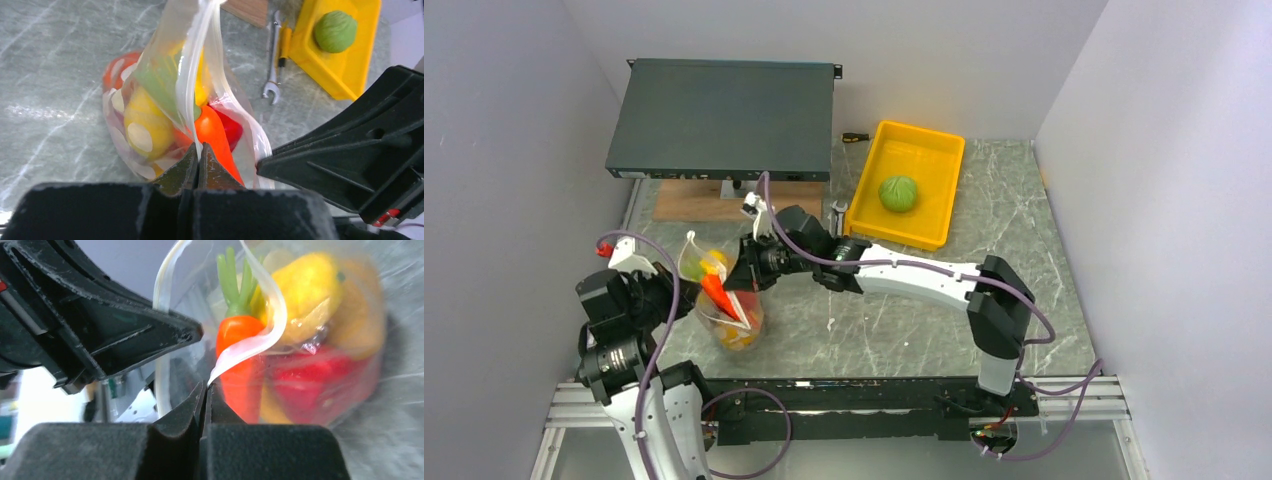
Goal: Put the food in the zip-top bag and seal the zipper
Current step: Adjust the zipper food storage bag at the center of the board, then zip the zipper food storage bag at the center of the board.
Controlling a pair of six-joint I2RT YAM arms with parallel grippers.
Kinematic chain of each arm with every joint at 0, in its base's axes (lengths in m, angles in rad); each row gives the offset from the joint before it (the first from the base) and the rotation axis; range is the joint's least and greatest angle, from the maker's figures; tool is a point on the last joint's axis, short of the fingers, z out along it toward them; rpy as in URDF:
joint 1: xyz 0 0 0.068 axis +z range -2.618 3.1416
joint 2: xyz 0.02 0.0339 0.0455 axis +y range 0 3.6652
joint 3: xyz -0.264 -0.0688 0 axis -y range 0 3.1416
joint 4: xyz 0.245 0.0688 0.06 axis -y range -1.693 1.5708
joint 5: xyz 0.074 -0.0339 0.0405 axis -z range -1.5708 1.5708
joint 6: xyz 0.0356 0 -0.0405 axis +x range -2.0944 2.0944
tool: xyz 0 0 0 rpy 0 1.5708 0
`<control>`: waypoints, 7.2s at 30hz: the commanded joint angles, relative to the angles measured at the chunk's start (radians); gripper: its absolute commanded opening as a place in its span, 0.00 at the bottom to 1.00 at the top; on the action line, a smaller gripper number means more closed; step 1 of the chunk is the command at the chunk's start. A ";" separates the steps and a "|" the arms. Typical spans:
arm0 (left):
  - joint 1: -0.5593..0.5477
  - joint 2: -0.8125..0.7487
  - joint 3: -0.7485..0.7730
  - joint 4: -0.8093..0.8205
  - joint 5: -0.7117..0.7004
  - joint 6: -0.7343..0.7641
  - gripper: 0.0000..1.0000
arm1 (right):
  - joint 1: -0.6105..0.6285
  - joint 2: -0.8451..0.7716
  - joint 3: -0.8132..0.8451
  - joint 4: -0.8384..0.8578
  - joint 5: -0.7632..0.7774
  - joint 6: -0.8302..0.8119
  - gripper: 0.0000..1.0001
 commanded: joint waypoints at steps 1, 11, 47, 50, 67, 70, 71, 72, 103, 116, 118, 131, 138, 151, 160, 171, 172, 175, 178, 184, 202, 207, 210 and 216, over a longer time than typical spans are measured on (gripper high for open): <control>0.001 0.066 0.190 -0.028 0.148 -0.080 0.00 | 0.038 -0.146 0.192 -0.254 0.223 -0.312 0.00; -0.001 0.050 -0.038 0.158 0.318 -0.385 0.00 | 0.182 -0.201 0.119 -0.275 0.499 -0.635 0.00; -0.039 -0.011 -0.058 0.033 0.178 -0.370 0.00 | 0.377 -0.051 0.224 -0.533 0.848 -0.469 0.75; -0.040 -0.009 -0.044 0.021 0.158 -0.369 0.00 | 0.413 -0.036 0.235 -0.516 0.888 -0.511 0.78; -0.051 0.015 0.005 0.011 0.157 -0.384 0.00 | 0.484 0.048 0.176 -0.323 1.317 -0.682 0.73; -0.052 0.028 0.030 -0.002 0.140 -0.390 0.02 | 0.492 0.023 0.074 -0.145 1.339 -0.780 0.40; -0.051 0.030 0.036 0.000 0.141 -0.390 0.11 | 0.487 0.008 0.046 -0.099 1.331 -0.803 0.29; -0.051 0.034 0.045 0.006 0.145 -0.378 0.24 | 0.485 -0.011 0.025 -0.067 1.306 -0.816 0.21; -0.052 0.091 -0.175 0.683 0.518 -0.099 0.75 | -0.008 -0.620 -0.456 -0.366 0.080 -1.169 0.00; -0.075 -0.212 -0.747 1.861 0.437 -0.885 0.82 | -0.081 -0.747 -0.544 -0.303 0.073 -1.048 0.00; -0.092 -0.174 -0.755 1.883 0.477 -0.859 0.80 | -0.102 -0.736 -0.534 -0.308 0.052 -1.043 0.00; -0.449 -0.014 -0.709 1.639 0.340 -0.531 0.71 | -0.164 -0.710 -0.508 -0.319 -0.020 -1.042 0.00; -0.450 -0.074 -0.714 1.490 0.259 -0.443 0.71 | -0.176 -0.702 -0.495 -0.331 -0.025 -1.046 0.00; -0.451 -0.001 -0.789 1.803 0.255 -0.441 0.76 | -0.185 -0.659 -0.453 -0.377 -0.080 -1.063 0.00; -0.450 0.167 -0.796 2.006 0.315 -0.459 0.78 | -0.187 -0.662 -0.459 -0.372 -0.078 -1.061 0.00; -0.454 0.100 -0.789 1.915 0.309 -0.464 0.43 | -0.169 -0.627 -0.391 -0.364 0.007 -0.957 0.56; -0.456 0.095 -0.786 1.905 0.311 -0.465 0.41 | -0.164 -0.621 -0.390 -0.335 0.014 -0.951 0.60; -0.456 0.082 -0.779 1.895 0.320 -0.479 0.39 | -0.148 -0.574 -0.357 -0.295 0.016 -0.941 0.64; -0.457 0.066 -0.771 1.859 0.322 -0.485 0.39 | -0.122 -0.479 -0.264 -0.306 0.042 -0.932 0.66; -0.458 0.007 -0.727 1.663 0.294 -0.459 0.38 | -0.017 -0.278 -0.065 -0.349 0.293 -0.954 0.66; -0.458 -0.227 -0.527 1.017 0.140 -0.327 0.83 | -0.043 -0.334 -0.118 -0.318 0.107 -0.962 0.00; -0.457 -0.218 -0.605 1.174 0.181 -0.380 0.88 | -0.093 -0.410 -0.220 -0.286 -0.059 -0.972 0.00; -0.458 -0.134 -0.679 1.436 0.264 -0.489 0.89 | -0.112 -0.446 -0.270 -0.257 -0.162 -0.999 0.00; -0.541 0.217 -0.728 2.011 0.439 -0.692 0.83 | -0.121 -0.456 -0.289 -0.270 -0.200 -1.038 0.04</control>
